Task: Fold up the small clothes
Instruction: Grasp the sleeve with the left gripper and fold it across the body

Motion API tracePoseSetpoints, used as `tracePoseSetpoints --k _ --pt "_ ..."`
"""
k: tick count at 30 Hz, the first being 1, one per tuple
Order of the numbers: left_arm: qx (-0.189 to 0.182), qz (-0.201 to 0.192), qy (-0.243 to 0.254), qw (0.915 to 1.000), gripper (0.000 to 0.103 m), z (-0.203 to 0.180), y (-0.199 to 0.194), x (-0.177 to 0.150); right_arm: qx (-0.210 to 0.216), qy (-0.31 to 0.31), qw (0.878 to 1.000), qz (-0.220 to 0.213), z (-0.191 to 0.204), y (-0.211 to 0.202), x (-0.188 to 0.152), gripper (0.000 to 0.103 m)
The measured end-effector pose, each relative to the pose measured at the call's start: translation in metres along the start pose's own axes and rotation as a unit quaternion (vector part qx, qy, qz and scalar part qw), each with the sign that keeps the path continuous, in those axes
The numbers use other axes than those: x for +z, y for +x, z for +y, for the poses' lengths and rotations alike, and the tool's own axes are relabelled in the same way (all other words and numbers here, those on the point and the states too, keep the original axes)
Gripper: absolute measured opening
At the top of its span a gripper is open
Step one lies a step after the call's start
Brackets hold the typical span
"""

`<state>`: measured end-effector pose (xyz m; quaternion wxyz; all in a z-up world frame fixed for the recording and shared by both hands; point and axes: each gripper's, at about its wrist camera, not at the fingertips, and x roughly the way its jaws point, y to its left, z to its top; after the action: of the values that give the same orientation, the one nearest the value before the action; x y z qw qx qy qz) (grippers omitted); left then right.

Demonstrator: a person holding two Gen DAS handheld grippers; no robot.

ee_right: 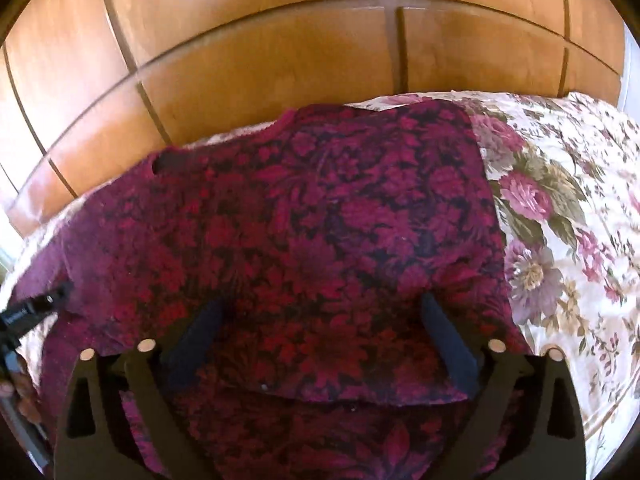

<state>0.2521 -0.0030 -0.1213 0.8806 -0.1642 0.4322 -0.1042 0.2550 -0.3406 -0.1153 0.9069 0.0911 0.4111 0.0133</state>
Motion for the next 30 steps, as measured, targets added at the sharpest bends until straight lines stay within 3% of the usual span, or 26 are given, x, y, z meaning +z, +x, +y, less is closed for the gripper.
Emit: tracePoseSetpoints --k 2,6,8,9,18,24,30 --pt "0.001 -0.007 -0.009 0.9999 0.022 0.004 -0.008 0.002 -0.009 -0.006 1.000 0.000 0.003 0.000 -0.001 0.101" --pt "-0.006 -0.020 -0.040 0.9990 0.025 0.019 -0.032 -0.001 -0.014 -0.009 1.000 0.000 0.002 0.002 -0.002 0.101" --pt "0.019 -0.029 -0.055 0.9979 0.070 0.032 -0.046 -0.007 -0.021 -0.012 1.000 0.001 0.000 0.005 0.000 0.101" --pt "0.029 -0.040 -0.067 0.9966 0.074 0.041 -0.055 -0.010 -0.023 -0.013 1.000 0.002 0.000 0.005 0.000 0.101" --pt "0.060 -0.051 -0.167 0.9827 0.074 0.135 -0.121 -0.043 -0.056 -0.024 0.998 -0.005 0.017 0.003 0.002 0.101" --pt "0.055 -0.082 -0.244 0.9647 0.074 0.190 -0.155 -0.066 -0.087 -0.021 0.996 -0.005 0.031 -0.019 -0.004 0.101" --pt "0.076 -0.121 -0.306 0.9412 0.074 0.241 -0.184 -0.070 -0.033 -0.016 0.999 0.002 0.055 -0.054 -0.034 0.101"
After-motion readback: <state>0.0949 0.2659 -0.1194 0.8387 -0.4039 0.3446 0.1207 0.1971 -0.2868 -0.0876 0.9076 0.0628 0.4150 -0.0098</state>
